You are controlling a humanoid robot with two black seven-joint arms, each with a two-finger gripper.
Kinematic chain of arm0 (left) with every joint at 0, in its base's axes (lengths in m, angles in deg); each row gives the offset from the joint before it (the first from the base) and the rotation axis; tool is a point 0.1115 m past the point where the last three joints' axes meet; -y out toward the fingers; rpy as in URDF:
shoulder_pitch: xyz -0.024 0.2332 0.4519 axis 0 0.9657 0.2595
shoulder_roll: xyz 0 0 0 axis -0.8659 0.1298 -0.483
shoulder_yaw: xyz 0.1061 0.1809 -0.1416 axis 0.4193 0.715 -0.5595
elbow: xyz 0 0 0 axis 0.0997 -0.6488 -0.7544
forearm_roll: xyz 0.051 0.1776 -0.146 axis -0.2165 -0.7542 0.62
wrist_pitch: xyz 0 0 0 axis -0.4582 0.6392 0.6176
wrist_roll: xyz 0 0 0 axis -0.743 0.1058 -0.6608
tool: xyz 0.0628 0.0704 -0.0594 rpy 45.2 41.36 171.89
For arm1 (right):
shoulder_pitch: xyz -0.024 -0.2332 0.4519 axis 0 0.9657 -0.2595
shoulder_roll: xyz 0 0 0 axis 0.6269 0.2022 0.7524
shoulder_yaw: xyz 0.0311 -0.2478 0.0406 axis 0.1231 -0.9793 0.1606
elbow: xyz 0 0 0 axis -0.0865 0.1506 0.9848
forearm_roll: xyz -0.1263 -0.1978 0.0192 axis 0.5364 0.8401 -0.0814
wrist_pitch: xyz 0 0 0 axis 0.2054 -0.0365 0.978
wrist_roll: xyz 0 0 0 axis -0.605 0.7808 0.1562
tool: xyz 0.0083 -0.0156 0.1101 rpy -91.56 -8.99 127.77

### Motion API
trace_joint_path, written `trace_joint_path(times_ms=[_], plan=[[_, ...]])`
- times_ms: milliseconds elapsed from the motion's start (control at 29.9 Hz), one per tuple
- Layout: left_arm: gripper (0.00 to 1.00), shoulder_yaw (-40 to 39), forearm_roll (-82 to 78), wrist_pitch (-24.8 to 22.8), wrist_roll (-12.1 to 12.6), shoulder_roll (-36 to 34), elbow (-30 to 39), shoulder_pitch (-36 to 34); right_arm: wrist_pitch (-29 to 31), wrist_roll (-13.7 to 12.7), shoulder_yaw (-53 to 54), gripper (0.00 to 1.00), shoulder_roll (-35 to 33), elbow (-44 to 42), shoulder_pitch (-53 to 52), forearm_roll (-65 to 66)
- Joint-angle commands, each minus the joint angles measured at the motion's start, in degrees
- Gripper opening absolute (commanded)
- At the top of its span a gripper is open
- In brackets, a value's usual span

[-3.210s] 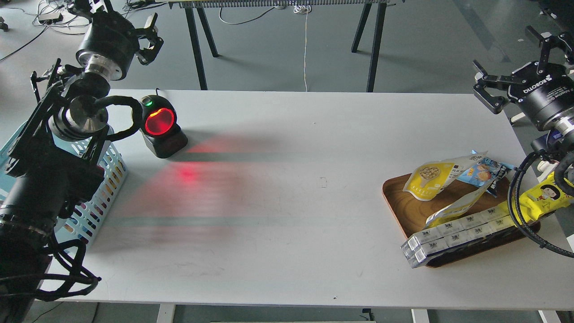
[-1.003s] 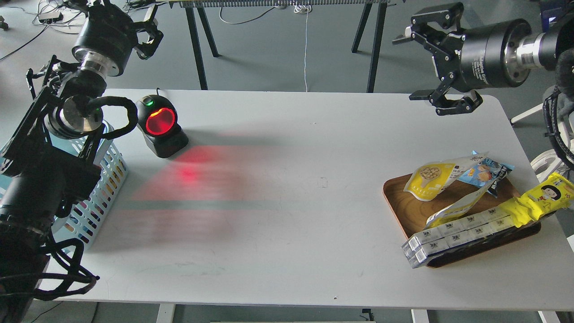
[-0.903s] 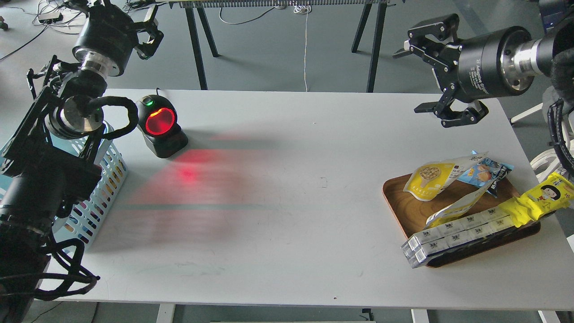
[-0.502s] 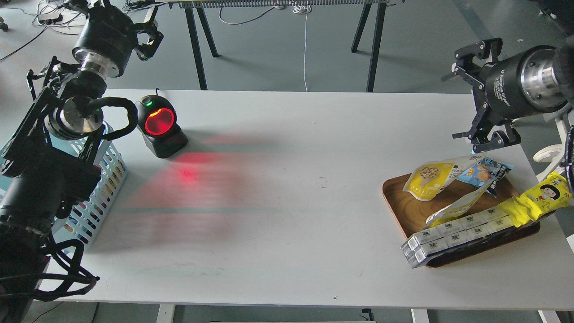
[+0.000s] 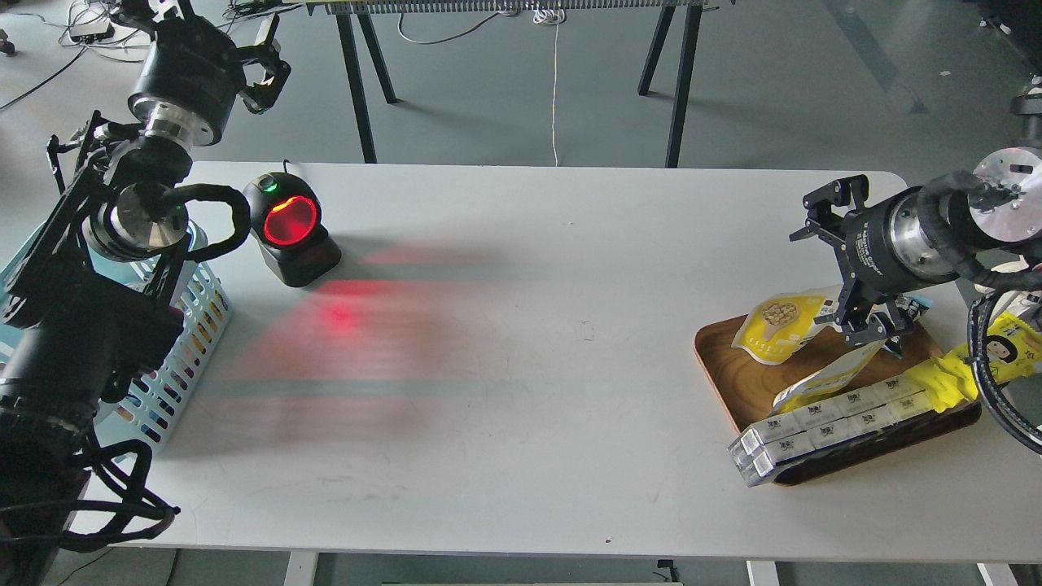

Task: Scan snack and place in basket
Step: 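Move the right gripper over the tray and lower onto the yellow snack packet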

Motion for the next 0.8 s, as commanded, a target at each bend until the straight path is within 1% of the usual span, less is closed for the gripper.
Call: trace_joint_path(times_ms=[0,201,267,334,401,502,635,669,736,769], plan=[[1.00,0.0,0.0,0.0,-0.2,-0.1,0.0,0.0,-0.1,0.0,1.2,0.90,0.0,-1.1,2.2,1.1],[1.00,0.3,0.0,0.1,-0.2,0.2,0.0,0.1,-0.1,0.0,1.4,0.80,0.0,-4.3,3.9,1.3],[1.00,0.4,0.0,0.2,-0.3,0.3,0.0,0.1,-0.1,-0.1,1.4,0.71,0.0,-4.9,3.9,1.3],[1.00,0.4,0.0,0.2,-0.2,0.3,0.0,0.1,-0.1,-0.1,1.4,0.69,0.0,-5.3,4.2,1.4],[1.00,0.5,0.0,0.2,-0.3,0.3,0.0,0.1,-0.1,-0.1,1.4,0.57,0.3,-5.3,4.7,2.1],[1.00,0.5,0.0,0.2,-0.3,0.4,-0.1,0.1,-0.1,-0.1,1.4,0.45,1.3,-5.4,5.5,3.3],[1.00,0.5,0.0,0.3,-0.3,0.3,0.0,0.1,-0.1,0.0,1.5,0.36,1.8,-5.4,6.0,3.4],[1.00,0.5,0.0,0.3,-0.3,0.3,0.0,0.1,-0.1,0.0,1.5,0.26,1.8,-5.3,6.0,3.5],[1.00,0.5,0.0,0.3,-0.3,0.3,0.0,0.1,-0.5,0.0,1.6,0.18,1.8,-5.5,6.3,3.5],[1.00,0.5,0.0,0.3,-0.3,0.3,0.0,0.1,-0.5,0.0,1.6,0.11,1.8,-5.5,6.4,3.6]])
